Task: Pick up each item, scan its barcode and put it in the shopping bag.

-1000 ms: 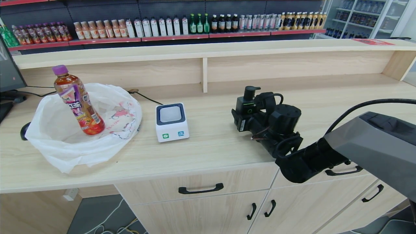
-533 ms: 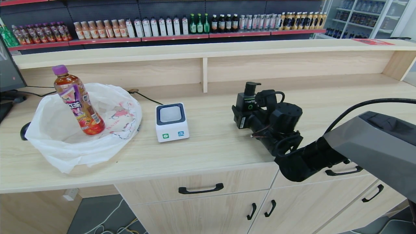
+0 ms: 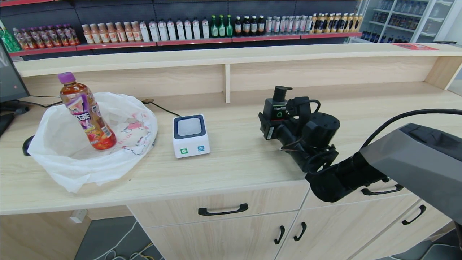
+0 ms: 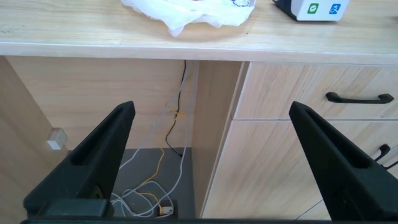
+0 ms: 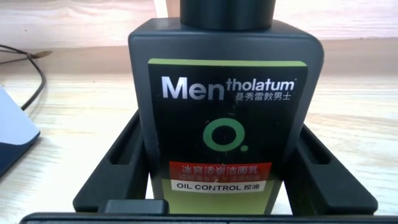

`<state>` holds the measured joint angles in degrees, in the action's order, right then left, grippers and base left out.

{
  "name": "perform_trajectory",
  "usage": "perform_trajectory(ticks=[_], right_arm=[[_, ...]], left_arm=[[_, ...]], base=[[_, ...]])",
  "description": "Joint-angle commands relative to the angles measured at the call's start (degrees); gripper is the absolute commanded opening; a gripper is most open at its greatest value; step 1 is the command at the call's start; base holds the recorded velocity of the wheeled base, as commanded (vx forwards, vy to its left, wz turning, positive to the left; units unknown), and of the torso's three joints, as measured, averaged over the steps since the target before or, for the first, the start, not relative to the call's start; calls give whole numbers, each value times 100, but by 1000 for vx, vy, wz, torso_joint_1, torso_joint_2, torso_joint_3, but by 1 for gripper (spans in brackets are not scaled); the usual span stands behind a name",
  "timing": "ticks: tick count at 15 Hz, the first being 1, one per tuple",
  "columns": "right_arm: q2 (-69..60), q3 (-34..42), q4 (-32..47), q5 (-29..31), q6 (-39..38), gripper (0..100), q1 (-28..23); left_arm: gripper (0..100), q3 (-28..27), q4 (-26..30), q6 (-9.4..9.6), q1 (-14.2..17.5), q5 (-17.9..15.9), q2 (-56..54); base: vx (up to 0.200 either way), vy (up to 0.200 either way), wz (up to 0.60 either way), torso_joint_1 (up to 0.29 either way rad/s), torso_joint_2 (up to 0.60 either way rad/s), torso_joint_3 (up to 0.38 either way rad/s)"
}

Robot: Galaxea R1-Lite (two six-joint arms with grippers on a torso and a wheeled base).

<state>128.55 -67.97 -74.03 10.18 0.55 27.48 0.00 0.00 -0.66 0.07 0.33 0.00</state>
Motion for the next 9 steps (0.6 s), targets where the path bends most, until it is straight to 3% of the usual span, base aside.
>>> perform_trajectory(ticks=[1,9], right_arm=[[-84,12,-85,2,7,0,3],[-1130,759,-146,46,103,0,267]], left_arm=[[100,0,0,-4,1,2,0],[100,0,0,-4,1,2,0]], base=[[0,0,0,0,0,0],[0,0,0,0,0,0]])
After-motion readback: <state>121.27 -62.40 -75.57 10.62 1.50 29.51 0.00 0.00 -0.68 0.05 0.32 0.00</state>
